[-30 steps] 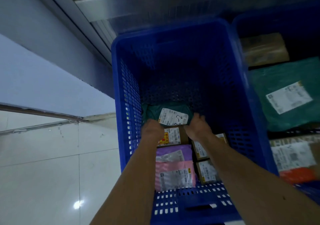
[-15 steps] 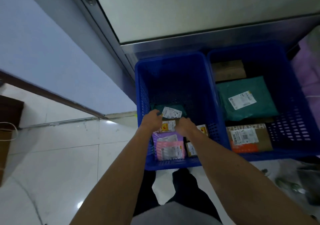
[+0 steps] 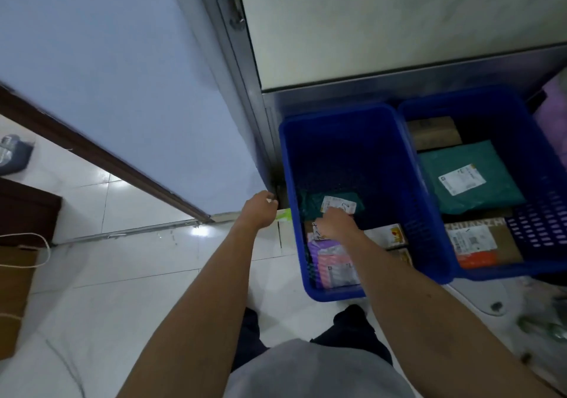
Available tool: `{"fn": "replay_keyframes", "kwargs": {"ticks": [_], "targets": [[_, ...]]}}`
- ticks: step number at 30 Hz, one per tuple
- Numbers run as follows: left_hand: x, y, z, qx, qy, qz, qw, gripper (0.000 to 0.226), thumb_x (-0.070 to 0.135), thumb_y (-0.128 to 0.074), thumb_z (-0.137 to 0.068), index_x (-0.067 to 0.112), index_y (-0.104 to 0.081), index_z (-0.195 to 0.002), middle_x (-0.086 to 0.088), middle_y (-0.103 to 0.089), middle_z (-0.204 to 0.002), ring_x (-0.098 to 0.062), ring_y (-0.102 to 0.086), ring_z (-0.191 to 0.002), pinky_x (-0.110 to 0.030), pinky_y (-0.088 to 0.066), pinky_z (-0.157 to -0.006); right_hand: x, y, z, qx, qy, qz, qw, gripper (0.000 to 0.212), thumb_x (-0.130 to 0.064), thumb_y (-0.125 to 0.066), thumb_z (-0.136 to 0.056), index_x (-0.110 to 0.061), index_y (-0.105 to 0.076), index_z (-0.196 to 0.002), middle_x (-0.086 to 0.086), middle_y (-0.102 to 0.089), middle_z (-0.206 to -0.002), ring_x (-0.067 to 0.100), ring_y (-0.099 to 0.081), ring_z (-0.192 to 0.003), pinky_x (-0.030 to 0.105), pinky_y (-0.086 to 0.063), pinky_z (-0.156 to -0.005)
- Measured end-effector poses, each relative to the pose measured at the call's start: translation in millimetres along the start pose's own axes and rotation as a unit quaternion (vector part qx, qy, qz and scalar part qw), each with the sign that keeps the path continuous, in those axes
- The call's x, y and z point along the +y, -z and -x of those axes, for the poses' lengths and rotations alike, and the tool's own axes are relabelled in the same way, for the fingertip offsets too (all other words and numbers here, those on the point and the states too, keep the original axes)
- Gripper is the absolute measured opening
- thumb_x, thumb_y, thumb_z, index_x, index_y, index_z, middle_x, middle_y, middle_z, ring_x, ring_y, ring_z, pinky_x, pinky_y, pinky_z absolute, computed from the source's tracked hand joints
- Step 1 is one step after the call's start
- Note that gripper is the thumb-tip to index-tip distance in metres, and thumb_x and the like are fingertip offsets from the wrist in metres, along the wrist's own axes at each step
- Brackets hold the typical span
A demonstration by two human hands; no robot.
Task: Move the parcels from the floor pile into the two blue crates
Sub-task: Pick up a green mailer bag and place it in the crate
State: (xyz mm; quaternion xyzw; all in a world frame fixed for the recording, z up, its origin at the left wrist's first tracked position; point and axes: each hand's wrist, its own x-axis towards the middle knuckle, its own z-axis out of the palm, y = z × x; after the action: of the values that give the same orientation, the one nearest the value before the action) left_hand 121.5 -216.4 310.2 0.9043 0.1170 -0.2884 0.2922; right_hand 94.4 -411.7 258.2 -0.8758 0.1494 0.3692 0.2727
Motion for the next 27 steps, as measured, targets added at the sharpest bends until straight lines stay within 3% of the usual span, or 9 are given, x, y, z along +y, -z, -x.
{"fn": "replay_keyframes", "kwargs": {"ticks": [2, 4, 7, 10, 16, 20, 23, 25, 27], "targets": [[-36.8, 18.2, -8.6, -0.009, 0.006, 0.010, 1.000, 0.042, 0.030, -0.049, -0.102, 0.013, -0.053, -0.139, -0.011, -0.051, -0.145, -0.031, -0.048, -0.132, -0.034, -0.038, -0.107, -21.2, -26.6, 5.3, 0.014, -0.014, 0.004, 1.000, 0.026, -0.029, -0.046, -0.097, -0.013, -0.053, -0.078, 0.009, -0.058, -0.083, 0.025, -0.058, -0.072, 0.029, -0.040, -0.057], [-77.2, 39.1, -16.5, -0.030, 0.009, 0.014, 0.999, 0.042, 0.031, -0.049, -0.102, 0.012, -0.054, -0.139, -0.012, -0.052, -0.144, -0.031, -0.050, -0.129, -0.035, -0.040, -0.106, -42.9, -59.6, 8.4, 0.028, -0.032, -0.008, 0.999, 0.026, -0.029, -0.045, -0.098, -0.010, -0.061, -0.090, 0.013, -0.065, -0.096, 0.030, -0.063, -0.085, 0.033, -0.045, -0.068], [-133.4, 68.6, -34.3, -0.063, 0.006, 0.019, 0.998, 0.041, 0.030, -0.051, -0.101, 0.010, -0.056, -0.137, -0.013, -0.055, -0.139, -0.031, -0.054, -0.123, -0.035, -0.044, -0.102, -73.8, -105.7, 8.8, 0.046, -0.061, -0.043, 0.996, 0.022, -0.030, -0.046, -0.095, -0.009, -0.055, -0.093, 0.014, -0.062, -0.103, 0.031, -0.060, -0.091, 0.036, -0.048, -0.075], [-171.3, 86.6, -54.8, -0.085, 0.013, 0.019, 0.996, 0.040, 0.028, -0.055, -0.099, 0.009, -0.059, -0.134, -0.013, -0.056, -0.138, -0.031, -0.055, -0.123, -0.037, -0.045, -0.105, -100.5, -138.6, 6.5, 0.044, -0.080, -0.061, 0.994, 0.033, -0.032, -0.043, -0.094, -0.007, -0.060, -0.108, 0.014, -0.062, -0.111, 0.033, -0.061, -0.100, 0.040, -0.052, -0.083], [-202.9, 82.0, -102.3, -0.124, 0.014, 0.019, 0.992, 0.038, 0.032, -0.058, -0.097, 0.013, -0.061, -0.130, -0.012, -0.061, -0.132, -0.030, -0.059, -0.118, -0.039, -0.046, -0.105, -125.2, -171.3, -18.8, 0.015, -0.092, -0.080, 0.992, 0.035, -0.037, -0.045, -0.098, -0.008, -0.062, -0.111, 0.012, -0.064, -0.106, 0.029, -0.063, -0.092, 0.033, -0.046, -0.069], [-236.0, 46.5, -144.7, -0.149, 0.054, 0.055, 0.986, 0.037, 0.045, -0.065, -0.083, 0.024, -0.066, -0.113, -0.013, -0.068, -0.119, -0.031, -0.066, -0.108, -0.042, -0.052, -0.100, -120.3, -193.6, -57.1, -0.010, -0.099, -0.077, 0.992, 0.042, -0.038, -0.040, -0.099, -0.009, -0.059, -0.121, 0.013, -0.062, -0.118, 0.030, -0.060, -0.101, 0.036, -0.048, -0.079], [-232.7, 29.0, -160.0, -0.171, 0.094, 0.110, 0.975, 0.021, 0.028, -0.064, -0.093, 0.017, -0.064, -0.111, -0.011, -0.068, -0.101, -0.018, -0.062, -0.083, -0.025, -0.047, -0.074, -102.6, -225.8, -96.3, -0.063, -0.112, -0.042, 0.991, 0.034, -0.038, -0.037, -0.096, -0.011, -0.058, -0.090, 0.011, -0.063, -0.107, 0.029, -0.060, -0.106, 0.035, -0.047, -0.076], [-242.6, 5.0, -187.9, -0.179, 0.098, 0.118, 0.972, 0.018, 0.018, -0.061, -0.096, 0.012, -0.064, -0.112, -0.011, -0.066, -0.096, -0.016, -0.057, -0.075, -0.024, -0.041, -0.063, -89.6, -247.4, -126.9, -0.083, -0.115, -0.027, 0.990, 0.034, -0.035, -0.038, -0.097, -0.009, -0.061, -0.096, 0.010, -0.065, -0.103, 0.026, -0.061, -0.099, 0.033, -0.045, -0.070], [-252.8, -21.4, -215.3, -0.182, 0.095, 0.112, 0.972, 0.014, 0.017, -0.061, -0.095, 0.013, -0.065, -0.107, -0.014, -0.067, -0.098, -0.020, -0.056, -0.077, -0.025, -0.039, -0.063, -77.4, -265.4, -158.4, -0.089, -0.118, -0.019, 0.989, 0.035, -0.033, -0.039, -0.097, -0.008, -0.062, -0.104, 0.008, -0.065, -0.096, 0.024, -0.061, -0.086, 0.030, -0.044, -0.063]]}}
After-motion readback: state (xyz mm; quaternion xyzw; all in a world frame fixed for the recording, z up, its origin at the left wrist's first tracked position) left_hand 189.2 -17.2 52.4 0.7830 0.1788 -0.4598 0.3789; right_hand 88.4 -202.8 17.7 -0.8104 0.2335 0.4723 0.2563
